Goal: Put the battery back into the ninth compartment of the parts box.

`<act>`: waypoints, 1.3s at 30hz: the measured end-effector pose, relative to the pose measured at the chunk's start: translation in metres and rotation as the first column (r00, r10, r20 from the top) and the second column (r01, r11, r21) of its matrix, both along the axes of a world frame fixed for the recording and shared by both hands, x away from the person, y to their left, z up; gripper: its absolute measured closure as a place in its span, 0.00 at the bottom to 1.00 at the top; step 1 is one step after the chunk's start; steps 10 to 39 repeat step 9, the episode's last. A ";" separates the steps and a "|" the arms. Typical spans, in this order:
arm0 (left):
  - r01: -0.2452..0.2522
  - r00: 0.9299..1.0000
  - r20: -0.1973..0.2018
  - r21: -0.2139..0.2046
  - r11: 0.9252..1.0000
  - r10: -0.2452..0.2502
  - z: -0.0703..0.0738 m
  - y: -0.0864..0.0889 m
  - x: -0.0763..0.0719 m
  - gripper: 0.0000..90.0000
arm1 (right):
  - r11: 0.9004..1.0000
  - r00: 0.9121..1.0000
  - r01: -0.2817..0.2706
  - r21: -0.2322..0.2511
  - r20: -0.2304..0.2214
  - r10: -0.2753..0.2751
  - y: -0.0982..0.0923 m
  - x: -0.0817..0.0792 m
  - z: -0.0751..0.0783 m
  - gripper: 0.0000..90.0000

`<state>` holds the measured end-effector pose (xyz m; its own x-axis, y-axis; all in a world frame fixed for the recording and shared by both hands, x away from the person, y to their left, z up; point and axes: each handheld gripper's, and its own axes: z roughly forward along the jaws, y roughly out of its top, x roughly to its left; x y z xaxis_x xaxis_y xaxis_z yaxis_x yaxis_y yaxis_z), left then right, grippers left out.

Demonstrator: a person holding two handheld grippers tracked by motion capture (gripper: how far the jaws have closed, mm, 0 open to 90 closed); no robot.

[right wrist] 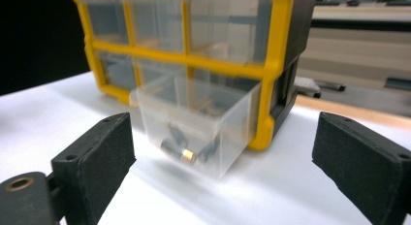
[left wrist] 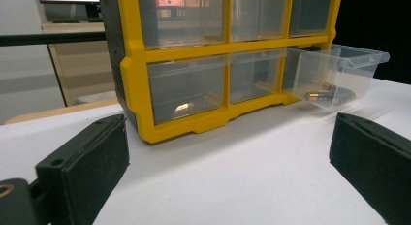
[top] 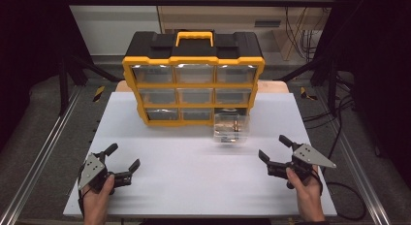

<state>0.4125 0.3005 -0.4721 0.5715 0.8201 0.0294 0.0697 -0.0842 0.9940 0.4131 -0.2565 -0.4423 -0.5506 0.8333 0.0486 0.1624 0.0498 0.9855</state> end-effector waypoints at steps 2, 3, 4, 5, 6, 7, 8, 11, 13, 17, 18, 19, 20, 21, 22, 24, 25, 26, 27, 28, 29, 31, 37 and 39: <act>-0.005 1.000 -0.002 0.002 1.000 0.005 -0.001 0.000 0.000 0.00 | 1.000 1.000 -0.017 0.016 -0.001 0.017 -0.002 -0.002 -0.011 0.11; -0.006 1.000 -0.002 0.001 1.000 0.006 -0.001 -0.001 0.000 0.00 | 0.999 1.000 -0.025 0.021 -0.008 0.025 -0.003 -0.003 -0.015 0.11; -0.006 1.000 -0.003 0.000 1.000 0.006 -0.001 -0.001 0.000 0.00 | 0.999 1.000 -0.028 0.014 -0.005 0.029 -0.003 -0.003 -0.019 0.11; -0.006 1.000 -0.004 0.000 1.000 0.006 -0.001 -0.001 0.000 0.01 | 0.999 0.999 -0.032 0.018 -0.012 0.032 -0.003 -0.004 -0.022 0.11; -0.005 1.000 -0.006 0.003 1.000 0.005 -0.001 -0.002 0.000 0.00 | 0.999 0.999 -0.038 0.019 -0.015 0.039 -0.003 -0.004 -0.024 0.11; -0.005 1.000 -0.008 0.006 1.000 0.005 -0.002 -0.002 0.000 0.00 | 0.999 0.999 -0.038 0.012 -0.017 0.038 -0.003 -0.005 -0.025 0.11; -0.005 1.000 -0.012 0.006 1.000 0.005 -0.002 -0.003 0.001 0.01 | 0.999 0.999 -0.038 0.012 -0.017 0.038 -0.003 -0.005 -0.026 0.11; -0.006 1.000 -0.015 0.008 1.000 0.006 -0.002 -0.004 0.001 0.01 | 0.999 0.999 -0.041 0.013 -0.023 0.041 -0.003 -0.005 -0.026 0.11; -0.006 1.000 -0.015 0.008 1.000 0.006 -0.002 -0.004 0.001 0.01 | 0.999 0.999 -0.041 0.013 -0.023 0.041 -0.003 -0.005 -0.026 0.11; -0.006 1.000 -0.015 0.008 1.000 0.006 -0.002 -0.004 0.001 0.01 | 0.999 0.999 -0.041 0.013 -0.023 0.041 -0.003 -0.005 -0.026 0.11; -0.006 1.000 -0.015 0.008 1.000 0.006 -0.002 -0.004 0.001 0.01 | 0.999 0.999 -0.041 0.013 -0.023 0.041 -0.003 -0.005 -0.026 0.11; -0.006 1.000 -0.015 0.008 1.000 0.006 -0.002 -0.004 0.001 0.01 | 0.999 0.999 -0.041 0.013 -0.023 0.041 -0.003 -0.005 -0.026 0.11; -0.006 1.000 -0.015 0.008 1.000 0.006 -0.002 -0.004 0.001 0.01 | 0.999 0.999 -0.041 0.013 -0.023 0.041 -0.003 -0.005 -0.026 0.11; -0.006 1.000 -0.015 0.008 1.000 0.006 -0.002 -0.004 0.001 0.01 | 0.999 0.999 -0.041 0.013 -0.023 0.041 -0.003 -0.005 -0.026 0.11; -0.006 1.000 -0.015 0.008 1.000 0.006 -0.002 -0.004 0.001 0.01 | 0.999 0.999 -0.041 0.013 -0.023 0.041 -0.003 -0.005 -0.026 0.11; -0.006 1.000 -0.015 0.008 1.000 0.006 -0.002 -0.004 0.001 0.01 | 0.999 0.999 -0.041 0.013 -0.023 0.041 -0.003 -0.005 -0.026 0.11; -0.006 1.000 -0.015 0.008 1.000 0.006 -0.002 -0.004 0.001 0.01 | 0.999 0.999 -0.041 0.013 -0.023 0.041 -0.003 -0.005 -0.026 0.11; -0.006 1.000 -0.015 0.008 1.000 0.006 -0.002 -0.004 0.001 0.01 | 0.999 0.999 -0.041 0.013 -0.023 0.041 -0.003 -0.005 -0.026 0.11; -0.006 1.000 -0.015 0.008 1.000 0.006 -0.002 -0.004 0.001 0.01 | 0.999 0.999 -0.041 0.013 -0.023 0.041 -0.003 -0.005 -0.026 0.11; -0.006 1.000 -0.015 0.008 1.000 0.006 -0.002 -0.004 0.001 0.01 | 0.999 0.999 -0.041 0.013 -0.023 0.041 -0.003 -0.005 -0.026 0.11; -0.006 1.000 -0.015 0.008 1.000 0.006 -0.002 -0.004 0.001 0.01 | 0.999 0.999 -0.041 0.013 -0.023 0.041 -0.003 -0.005 -0.026 0.11; -0.006 1.000 -0.015 0.008 1.000 0.006 -0.002 -0.004 0.001 0.01 | 0.999 0.999 -0.041 0.013 -0.023 0.041 -0.003 -0.005 -0.026 0.11; -0.006 1.000 -0.015 0.008 1.000 0.006 -0.002 -0.004 0.001 0.01 | 0.999 0.999 -0.041 0.013 -0.023 0.041 -0.003 -0.005 -0.026 0.11; -0.006 1.000 -0.015 0.008 1.000 0.006 -0.002 -0.004 0.001 0.01 | 0.999 0.999 -0.041 0.013 -0.023 0.041 -0.003 -0.005 -0.026 0.11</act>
